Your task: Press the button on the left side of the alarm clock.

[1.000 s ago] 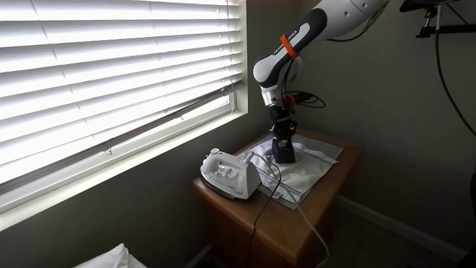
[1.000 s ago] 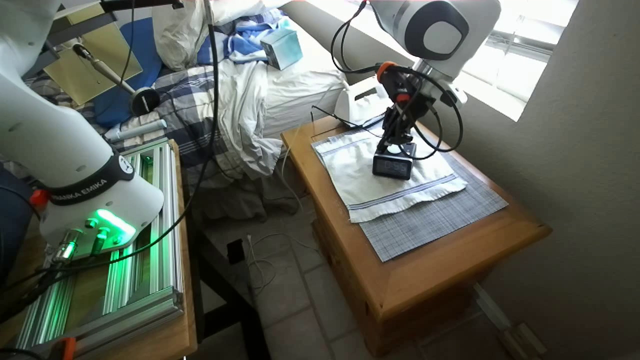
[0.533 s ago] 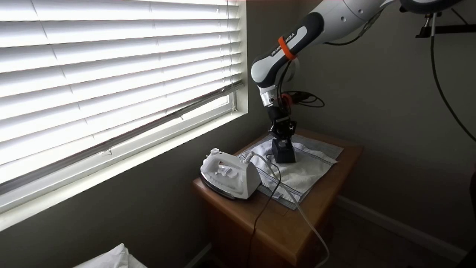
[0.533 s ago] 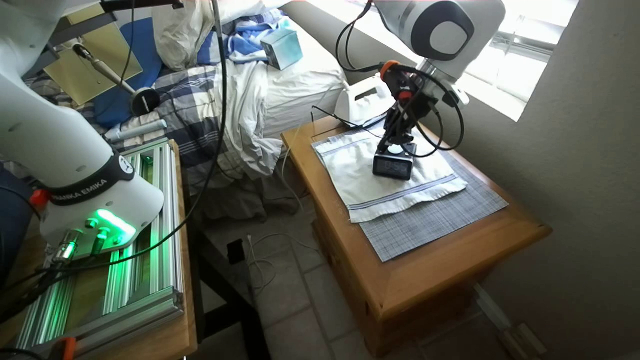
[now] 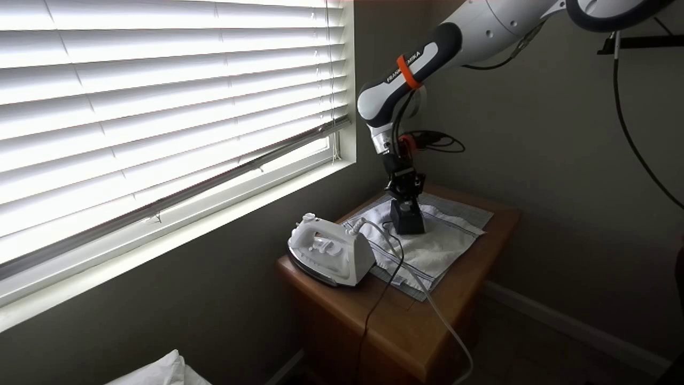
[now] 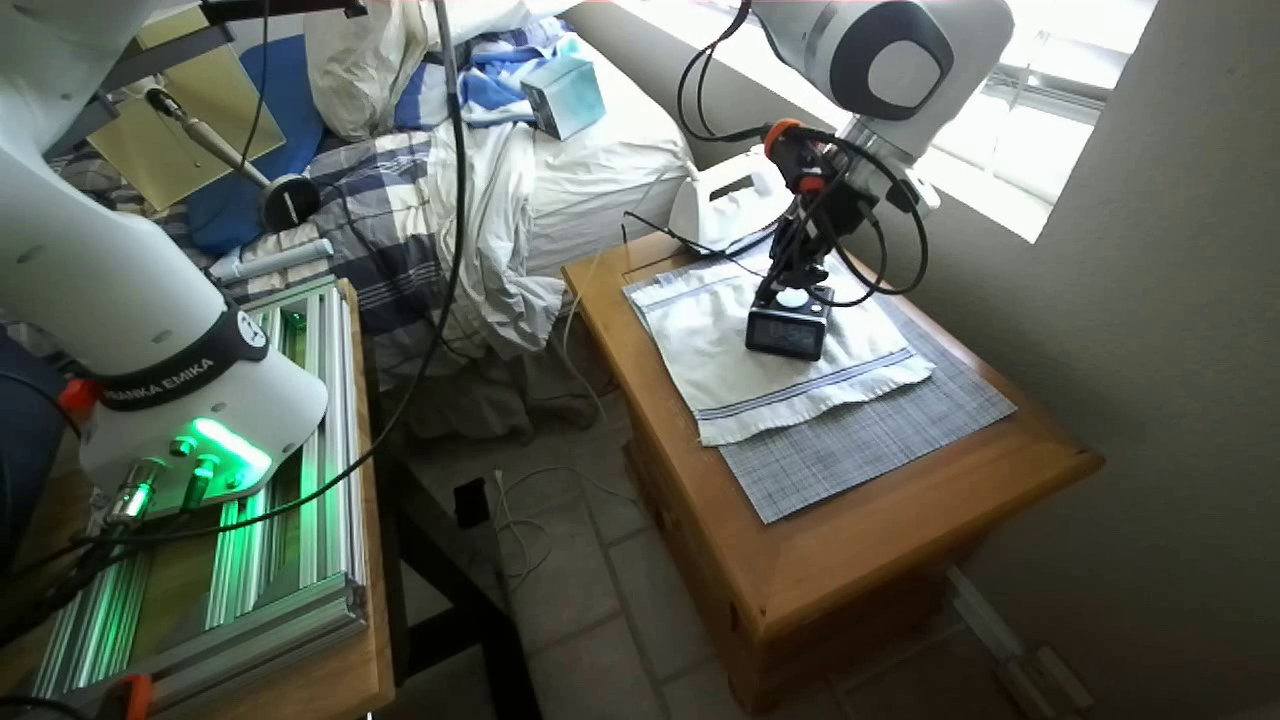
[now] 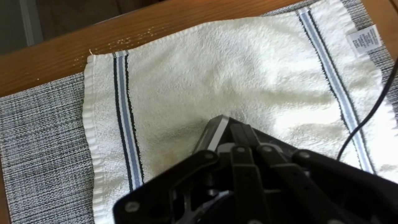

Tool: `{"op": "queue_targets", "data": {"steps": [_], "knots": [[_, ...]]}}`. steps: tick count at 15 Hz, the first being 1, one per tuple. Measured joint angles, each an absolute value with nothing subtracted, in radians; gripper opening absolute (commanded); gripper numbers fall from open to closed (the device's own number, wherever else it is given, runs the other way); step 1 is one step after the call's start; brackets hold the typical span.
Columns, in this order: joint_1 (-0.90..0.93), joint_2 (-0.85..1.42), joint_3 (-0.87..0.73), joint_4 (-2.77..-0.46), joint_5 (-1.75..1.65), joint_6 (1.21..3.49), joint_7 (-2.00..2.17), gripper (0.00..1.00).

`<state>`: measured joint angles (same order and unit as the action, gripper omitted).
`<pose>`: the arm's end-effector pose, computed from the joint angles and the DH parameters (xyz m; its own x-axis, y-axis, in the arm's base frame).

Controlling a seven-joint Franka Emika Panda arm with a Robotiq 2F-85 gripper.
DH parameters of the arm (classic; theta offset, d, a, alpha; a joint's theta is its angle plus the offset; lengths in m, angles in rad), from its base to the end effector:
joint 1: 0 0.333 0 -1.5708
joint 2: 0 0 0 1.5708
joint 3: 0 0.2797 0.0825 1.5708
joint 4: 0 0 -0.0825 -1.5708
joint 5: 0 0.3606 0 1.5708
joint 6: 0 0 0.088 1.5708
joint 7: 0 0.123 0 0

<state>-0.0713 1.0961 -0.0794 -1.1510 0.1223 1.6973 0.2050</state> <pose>0.6268 -0.0724 0.0764 0.7873 -0.3406 -0.5140 -0.3505 -0.9330 0.0813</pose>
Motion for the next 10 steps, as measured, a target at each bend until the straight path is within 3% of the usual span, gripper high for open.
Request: {"op": "queue_targets", "data": {"steps": [10], "knots": [[-0.018,1.098,-0.111,-1.149,0.079,1.700,0.366,0.00]]}}
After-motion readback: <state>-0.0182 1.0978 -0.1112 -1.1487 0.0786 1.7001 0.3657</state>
